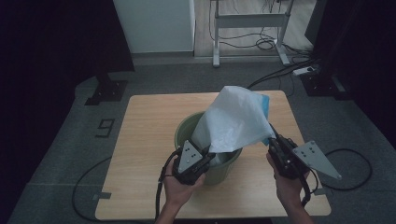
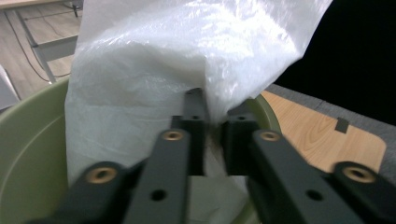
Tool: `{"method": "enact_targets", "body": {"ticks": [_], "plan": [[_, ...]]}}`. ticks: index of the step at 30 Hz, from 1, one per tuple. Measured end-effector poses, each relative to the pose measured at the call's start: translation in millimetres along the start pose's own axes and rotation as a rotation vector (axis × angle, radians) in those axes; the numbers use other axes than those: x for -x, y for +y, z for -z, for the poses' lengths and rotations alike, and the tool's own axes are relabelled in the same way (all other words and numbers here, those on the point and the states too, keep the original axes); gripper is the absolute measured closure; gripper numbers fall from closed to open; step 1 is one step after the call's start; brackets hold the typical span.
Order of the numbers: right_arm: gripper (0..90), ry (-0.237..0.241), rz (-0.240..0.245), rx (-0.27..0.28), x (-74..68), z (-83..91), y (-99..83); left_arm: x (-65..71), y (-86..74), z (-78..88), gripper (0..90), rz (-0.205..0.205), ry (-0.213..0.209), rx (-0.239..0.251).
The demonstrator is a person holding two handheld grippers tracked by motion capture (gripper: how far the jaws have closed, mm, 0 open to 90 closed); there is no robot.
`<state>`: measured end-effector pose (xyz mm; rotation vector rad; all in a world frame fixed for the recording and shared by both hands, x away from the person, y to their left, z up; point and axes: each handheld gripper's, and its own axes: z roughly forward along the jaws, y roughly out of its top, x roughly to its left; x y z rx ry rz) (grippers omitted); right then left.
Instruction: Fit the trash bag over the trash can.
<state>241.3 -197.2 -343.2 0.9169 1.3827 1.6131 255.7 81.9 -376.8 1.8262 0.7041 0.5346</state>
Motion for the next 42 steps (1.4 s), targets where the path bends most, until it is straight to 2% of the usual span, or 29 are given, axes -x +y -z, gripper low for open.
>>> {"method": "enact_targets", "body": {"ticks": [2, 3, 6, 7, 12, 15, 22, 25, 30, 32, 34, 35, 36, 38, 40, 41, 42], "plan": [[88.2, 0.013, 0.011, 0.0, -2.4, -1.4, 3.9, 0.2, -1.8, 6.0, 49.0, -0.004, -0.023, 0.0], [88.3, 0.015, 0.018, -0.002, -3.2, -2.2, 5.0, 0.2, -2.6, 9.8, 43.1, -0.004, -0.039, -0.001], [88.3, 0.017, 0.028, -0.007, -4.3, -5.6, 6.2, -1.8, -3.7, 22.4, 31.3, 0.009, -0.087, 0.017], [88.3, 0.017, 0.024, -0.006, -4.3, -7.6, 6.9, -2.7, -3.7, 26.4, 28.3, 0.015, -0.086, 0.026], [88.3, 0.035, 0.026, -0.011, -8.9, -11.3, 7.2, -11.3, 0.2, 38.5, 27.7, 0.039, -0.056, 0.051], [88.3, 0.071, 0.049, -0.024, -18.7, -15.3, 5.6, -16.3, 5.9, 39.4, 28.0, 0.042, -0.023, 0.057], [88.2, 0.131, 0.071, -0.052, -33.3, -22.6, 1.8, -17.5, 16.7, 41.7, 27.4, 0.023, -0.018, 0.07], [88.2, 0.161, 0.08, -0.071, -40.8, -26.0, -1.2, -17.0, 21.9, 42.4, 26.4, 0.011, -0.037, 0.065], [88.2, 0.175, 0.078, -0.079, -45.1, -28.3, -1.5, -9.8, 26.7, 38.7, 25.4, -0.021, -0.058, 0.045], [88.2, 0.178, 0.074, -0.08, -46.3, -28.6, -0.6, -7.3, 27.2, 36.2, 25.2, -0.032, -0.041, 0.041], [88.2, 0.184, 0.07, -0.078, -46.9, -28.5, 0.3, -5.1, 27.7, 31.9, 26.3, -0.045, -0.017, 0.033], [88.2, 0.191, 0.065, -0.076, -48.6, -27.7, 1.1, -4.2, 27.7, 29.4, 31.2, -0.053, 0.001, 0.028], [88.2, 0.191, 0.065, -0.076, -48.6, -27.7, 1.1, -3.6, 27.8, 26.9, 31.2, -0.06, 0.02, 0.021], [88.2, 0.199, 0.068, -0.076, -50.4, -26.8, 1.3, -3.2, 27.6, 23.2, 42.8, -0.063, 0.044, 0.02], [88.2, 0.207, 0.072, -0.077, -52.0, -26.0, 1.1, -4.6, 27.7, 21.6, 57.2, -0.062, 0.028, 0.028], [88.1, 0.21, 0.077, -0.076, -52.6, -24.9, 0.7, -7.7, 28.0, 21.2, 69.4, -0.047, 0.007, 0.032], [88.1, 0.21, 0.078, -0.076, -52.3, -24.3, 0.6, -7.7, 28.0, 21.2, 74.4, -0.047, 0.007, 0.032]]}}
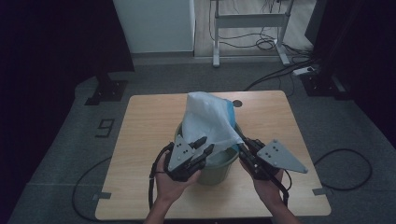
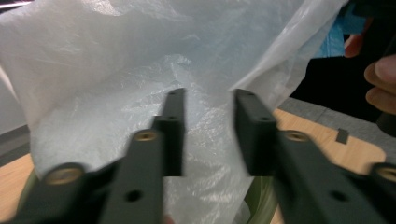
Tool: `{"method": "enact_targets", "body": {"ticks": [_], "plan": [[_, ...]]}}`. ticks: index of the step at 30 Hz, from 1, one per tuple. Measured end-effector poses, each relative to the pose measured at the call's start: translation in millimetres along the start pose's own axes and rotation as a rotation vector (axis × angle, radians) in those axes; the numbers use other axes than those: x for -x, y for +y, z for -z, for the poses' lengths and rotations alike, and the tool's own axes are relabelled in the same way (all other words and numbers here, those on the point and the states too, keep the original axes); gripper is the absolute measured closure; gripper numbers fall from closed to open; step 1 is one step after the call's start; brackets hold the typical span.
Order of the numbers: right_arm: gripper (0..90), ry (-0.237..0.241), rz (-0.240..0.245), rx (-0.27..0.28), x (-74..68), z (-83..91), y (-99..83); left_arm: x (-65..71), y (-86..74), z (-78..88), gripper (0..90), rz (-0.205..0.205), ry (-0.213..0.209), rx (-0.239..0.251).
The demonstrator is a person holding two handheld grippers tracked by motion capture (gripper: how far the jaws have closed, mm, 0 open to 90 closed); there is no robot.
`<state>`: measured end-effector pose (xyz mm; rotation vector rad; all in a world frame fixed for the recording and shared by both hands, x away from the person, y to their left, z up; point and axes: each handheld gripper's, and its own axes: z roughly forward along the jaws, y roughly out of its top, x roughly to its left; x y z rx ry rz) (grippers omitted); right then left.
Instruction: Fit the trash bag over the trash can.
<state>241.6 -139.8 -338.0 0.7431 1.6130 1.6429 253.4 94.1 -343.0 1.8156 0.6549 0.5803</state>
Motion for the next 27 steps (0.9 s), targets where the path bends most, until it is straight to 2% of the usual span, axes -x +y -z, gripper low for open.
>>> {"method": "enact_targets", "body": {"ticks": [1, 2, 3, 4, 8, 11, 13, 15, 19, 24, 27], "plan": [[87.9, 0.0, -0.001, 0.0, 0.4, 0.7, -0.2, -2.1, -0.2, 0.3, 78.6, 0.013, -0.011, 0.004], [87.9, 0.0, -0.001, 0.0, 0.4, 0.7, -0.2, -4.4, -0.6, 1.2, 78.6, 0.023, -0.019, 0.008], [86.2, 0.003, -0.002, -0.002, 1.3, 1.8, -0.9, -6.5, -1.1, 2.5, 84.2, 0.033, -0.026, 0.016], [85.1, 0.005, -0.001, -0.004, 1.8, 2.2, -1.3, -10.4, -2.5, 5.9, 86.3, 0.048, -0.038, 0.036], [81.0, 0.012, -0.002, -0.02, 2.4, 2.4, -3.9, -14.2, -4.5, 11.2, 89.9, 0.07, -0.037, 0.069], [68.8, 0.021, -0.007, -0.036, 0.9, 1.2, -7.4, -18.5, -6.6, 16.3, 90.0, 0.092, -0.022, 0.095], [60.1, 0.007, -0.003, -0.054, -1.1, -0.5, -10.3, -22.7, -8.1, 20.4, 90.0, 0.119, -0.016, 0.117], [52.9, -0.004, -0.011, -0.094, -3.3, -3.7, -17.3, -27.2, -9.1, 24.9, 90.0, 0.14, -0.007, 0.134], [47.6, -0.019, -0.019, -0.122, -4.9, -5.9, -24.8, -35.5, -11.2, 33.1, 90.0, 0.166, 0.011, 0.156], [54.9, -0.037, -0.007, -0.14, -6.5, -5.9, -31.4, -42.1, -15.7, 41.8, 90.0, 0.18, 0.024, 0.172], [71.8, -0.019, -0.01, -0.142, -3.4, -4.0, -32.3, -44.3, -20.1, 46.5, 90.0, 0.19, 0.023, 0.178]]}}
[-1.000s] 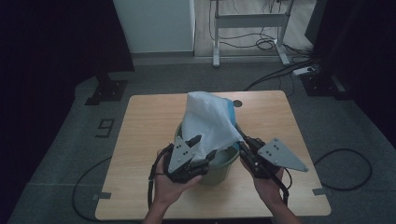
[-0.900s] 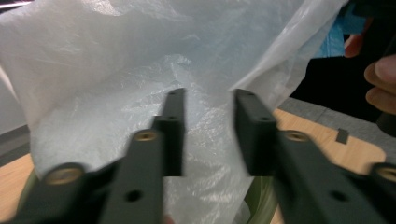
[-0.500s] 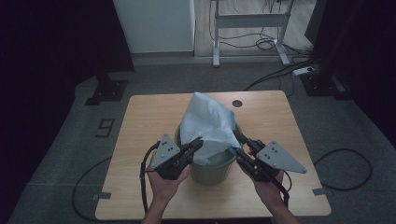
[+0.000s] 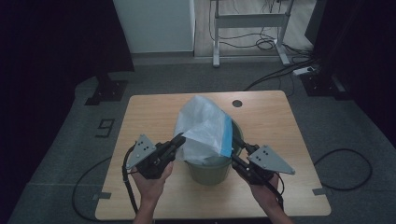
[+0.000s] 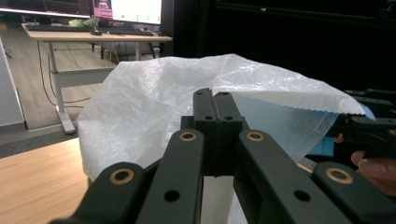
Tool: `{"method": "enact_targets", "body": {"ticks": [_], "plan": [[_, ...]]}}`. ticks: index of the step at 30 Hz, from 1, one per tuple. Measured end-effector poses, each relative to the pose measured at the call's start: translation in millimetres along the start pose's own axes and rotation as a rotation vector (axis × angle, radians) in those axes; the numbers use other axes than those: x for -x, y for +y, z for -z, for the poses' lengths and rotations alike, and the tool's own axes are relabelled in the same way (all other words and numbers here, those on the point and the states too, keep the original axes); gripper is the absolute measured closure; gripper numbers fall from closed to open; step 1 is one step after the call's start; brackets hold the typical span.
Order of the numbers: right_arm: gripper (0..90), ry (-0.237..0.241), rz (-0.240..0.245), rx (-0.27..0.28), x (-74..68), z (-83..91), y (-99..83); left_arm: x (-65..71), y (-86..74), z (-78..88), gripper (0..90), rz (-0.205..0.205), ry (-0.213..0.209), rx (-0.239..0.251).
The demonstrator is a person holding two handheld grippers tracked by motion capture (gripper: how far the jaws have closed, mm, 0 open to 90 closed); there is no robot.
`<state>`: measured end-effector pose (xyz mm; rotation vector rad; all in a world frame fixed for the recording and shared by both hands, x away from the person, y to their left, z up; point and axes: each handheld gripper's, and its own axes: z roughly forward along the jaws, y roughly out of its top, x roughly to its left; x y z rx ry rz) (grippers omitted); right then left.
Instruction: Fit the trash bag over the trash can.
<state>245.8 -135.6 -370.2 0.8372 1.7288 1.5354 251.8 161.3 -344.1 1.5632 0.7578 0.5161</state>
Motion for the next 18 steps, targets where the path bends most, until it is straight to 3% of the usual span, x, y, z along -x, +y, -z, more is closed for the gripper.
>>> {"method": "enact_targets", "body": {"ticks": [5, 13, 18], "plan": [[88.1, -0.014, -0.005, 0.02, 9.2, 3.1, 0.2, -4.6, -7.1, 5.9, 90.0, 0.006, -0.013, -0.006], [88.7, -0.062, -0.011, 0.055, 22.2, 8.0, 3.7, -10.2, -17.6, 9.0, 90.0, 0.022, -0.029, -0.026], [88.7, -0.098, -0.029, 0.097, 32.4, 16.7, 11.5, -9.0, -22.0, 2.5, 90.0, 0.031, -0.045, -0.04]]}}
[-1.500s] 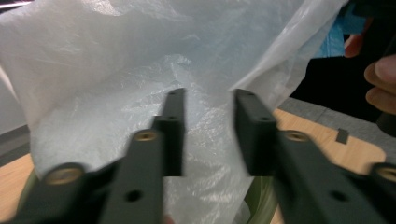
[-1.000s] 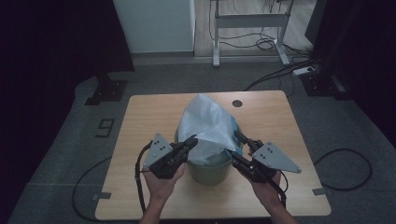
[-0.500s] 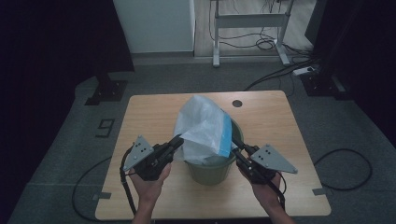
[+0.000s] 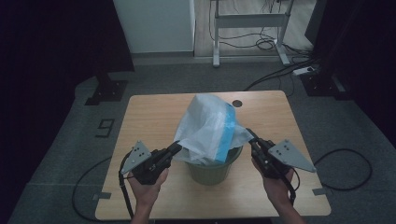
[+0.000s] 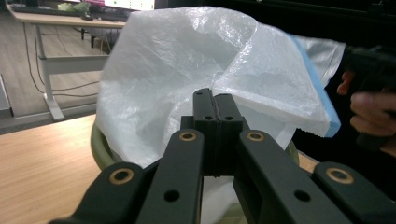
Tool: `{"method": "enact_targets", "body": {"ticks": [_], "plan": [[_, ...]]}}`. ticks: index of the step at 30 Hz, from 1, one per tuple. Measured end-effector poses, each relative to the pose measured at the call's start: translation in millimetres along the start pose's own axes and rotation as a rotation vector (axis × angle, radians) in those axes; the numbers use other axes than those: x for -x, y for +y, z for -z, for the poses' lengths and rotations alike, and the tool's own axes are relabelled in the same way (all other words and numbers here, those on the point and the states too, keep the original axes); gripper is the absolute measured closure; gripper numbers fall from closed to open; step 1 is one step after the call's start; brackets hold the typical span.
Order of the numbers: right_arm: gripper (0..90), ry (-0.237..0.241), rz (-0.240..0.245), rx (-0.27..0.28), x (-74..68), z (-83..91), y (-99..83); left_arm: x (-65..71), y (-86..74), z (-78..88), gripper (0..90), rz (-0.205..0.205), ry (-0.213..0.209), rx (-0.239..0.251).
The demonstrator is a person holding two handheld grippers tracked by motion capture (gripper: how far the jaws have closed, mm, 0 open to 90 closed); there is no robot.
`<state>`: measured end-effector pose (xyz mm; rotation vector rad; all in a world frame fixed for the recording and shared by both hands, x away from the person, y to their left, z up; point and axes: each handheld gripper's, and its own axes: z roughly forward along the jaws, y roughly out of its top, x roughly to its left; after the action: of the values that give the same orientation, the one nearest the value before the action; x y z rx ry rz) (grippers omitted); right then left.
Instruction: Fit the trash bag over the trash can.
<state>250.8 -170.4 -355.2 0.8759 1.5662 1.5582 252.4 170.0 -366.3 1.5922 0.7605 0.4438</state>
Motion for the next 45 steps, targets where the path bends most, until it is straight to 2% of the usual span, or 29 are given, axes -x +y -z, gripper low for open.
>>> {"method": "enact_targets", "body": {"ticks": [4, 8, 11, 15, 18, 19, 20, 21, 22, 26, 32, 35, 38, 41, 45], "plan": [[88.8, -0.031, -0.012, 0.055, 9.3, 8.9, 13.9, 8.2, 1.3, -17.9, 90.0, -0.012, -0.031, -0.025], [88.8, -0.047, -0.008, 0.093, 13.1, 16.3, 23.2, 13.5, 3.7, -28.0, 90.0, -0.025, -0.045, -0.038], [88.7, -0.044, -0.004, 0.096, 14.1, 18.4, 24.7, 15.2, 3.4, -32.5, 89.8, -0.033, -0.041, -0.055], [88.7, -0.028, -0.001, 0.072, 13.0, 17.2, 18.0, 11.2, 0.5, -26.9, 87.9, -0.014, -0.032, -0.058], [88.7, 0.001, -0.005, 0.042, 7.2, 11.1, 7.0, 10.5, 0.6, -19.6, 78.4, -0.014, -0.018, -0.057], [88.7, 0.001, -0.005, 0.042, 7.2, 11.1, 7.0, 10.7, 1.4, -17.0, 78.4, -0.015, -0.017, -0.057], [88.7, 0.014, 0.006, 0.032, 2.1, 8.1, 3.4, 11.8, 4.1, -11.7, 69.3, -0.026, -0.019, -0.065], [88.7, 0.014, 0.006, 0.032, 2.1, 8.1, 3.4, 11.8, 4.1, -11.7, 64.8, -0.026, -0.019, -0.065], [88.7, 0.019, 0.011, 0.029, -0.3, 6.9, 2.5, 13.2, 5.7, -8.7, 64.8, -0.032, -0.016, -0.064], [88.7, 0.036, 0.033, 0.025, -7.8, 3.8, 1.4, 20.3, 14.9, 1.5, 45.3, -0.047, -0.022, -0.074], [88.7, 0.036, 0.057, 0.027, -11.4, 2.9, 3.6, 30.0, 28.9, 10.8, 30.7, -0.058, -0.1, -0.088], [88.7, 0.037, 0.055, 0.026, -11.3, 2.2, 4.5, 29.9, 33.5, 7.5, 30.1, -0.063, -0.089, -0.097], [88.6, 0.052, 0.055, 0.027, -14.7, 0.1, 5.9, 26.5, 38.7, -3.3, 29.5, -0.048, -0.085, -0.109], [88.7, 0.077, 0.067, 0.032, -22.2, -2.8, 5.9, 22.1, 40.8, -16.2, 29.5, -0.028, -0.097, -0.129], [88.7, 0.112, 0.078, 0.03, -32.1, -8.2, 3.5, 17.2, 40.5, -30.2, 29.7, 0.005, -0.133, -0.147]]}}
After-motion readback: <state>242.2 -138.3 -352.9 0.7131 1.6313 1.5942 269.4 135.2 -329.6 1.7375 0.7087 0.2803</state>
